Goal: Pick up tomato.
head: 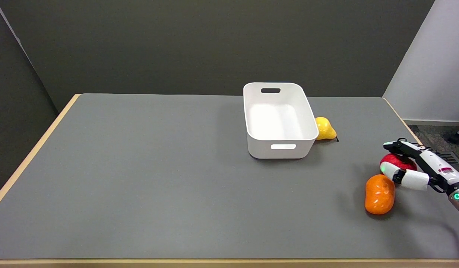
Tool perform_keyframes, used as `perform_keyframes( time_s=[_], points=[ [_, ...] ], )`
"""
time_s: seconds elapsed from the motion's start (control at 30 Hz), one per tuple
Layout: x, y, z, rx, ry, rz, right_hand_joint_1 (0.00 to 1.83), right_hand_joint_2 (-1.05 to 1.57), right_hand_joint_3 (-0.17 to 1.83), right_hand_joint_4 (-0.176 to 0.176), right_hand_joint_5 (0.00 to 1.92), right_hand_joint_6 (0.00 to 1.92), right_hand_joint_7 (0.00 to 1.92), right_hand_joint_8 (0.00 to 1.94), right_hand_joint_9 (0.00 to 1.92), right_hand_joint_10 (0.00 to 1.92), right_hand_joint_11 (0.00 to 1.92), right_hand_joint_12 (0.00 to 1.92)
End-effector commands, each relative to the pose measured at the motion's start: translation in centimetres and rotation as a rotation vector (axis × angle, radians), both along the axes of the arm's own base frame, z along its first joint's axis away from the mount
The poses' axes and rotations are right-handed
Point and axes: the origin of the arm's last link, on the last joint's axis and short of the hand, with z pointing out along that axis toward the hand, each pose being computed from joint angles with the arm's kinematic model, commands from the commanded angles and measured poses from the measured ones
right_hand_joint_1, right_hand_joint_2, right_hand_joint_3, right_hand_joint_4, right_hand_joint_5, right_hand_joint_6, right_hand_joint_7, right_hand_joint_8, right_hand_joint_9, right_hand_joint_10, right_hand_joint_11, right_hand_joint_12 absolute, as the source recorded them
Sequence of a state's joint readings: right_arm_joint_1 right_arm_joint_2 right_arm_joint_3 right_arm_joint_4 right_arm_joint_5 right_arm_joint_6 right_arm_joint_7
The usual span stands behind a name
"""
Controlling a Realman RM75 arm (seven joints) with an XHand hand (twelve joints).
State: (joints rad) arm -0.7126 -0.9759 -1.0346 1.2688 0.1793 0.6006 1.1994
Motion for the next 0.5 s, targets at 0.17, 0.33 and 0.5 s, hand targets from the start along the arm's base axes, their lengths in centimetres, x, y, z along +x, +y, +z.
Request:
perform_keyframes(
  time_s=[0.17, 0.33, 0.5],
  points=[
    [1.0, -0.5, 0.5, 0.015, 0.024, 0.051, 0.41, 0.58, 0.94, 0.032, 0.28, 0.57, 0.34, 0.48, 0.14, 0.75, 0.00, 1.08],
    [1.2, -0.6, 0.6, 0.019, 0.034, 0.054, 0.42, 0.58, 0.94, 0.033, 0.28, 0.57, 0.34, 0.48, 0.14, 0.75, 0.00, 1.08],
    [1.0, -0.5, 0.4, 0.024, 0.033, 0.047, 0.47, 0.58, 0.94, 0.036, 0.29, 0.58, 0.35, 0.48, 0.14, 0.75, 0.00, 1.08]
  ],
)
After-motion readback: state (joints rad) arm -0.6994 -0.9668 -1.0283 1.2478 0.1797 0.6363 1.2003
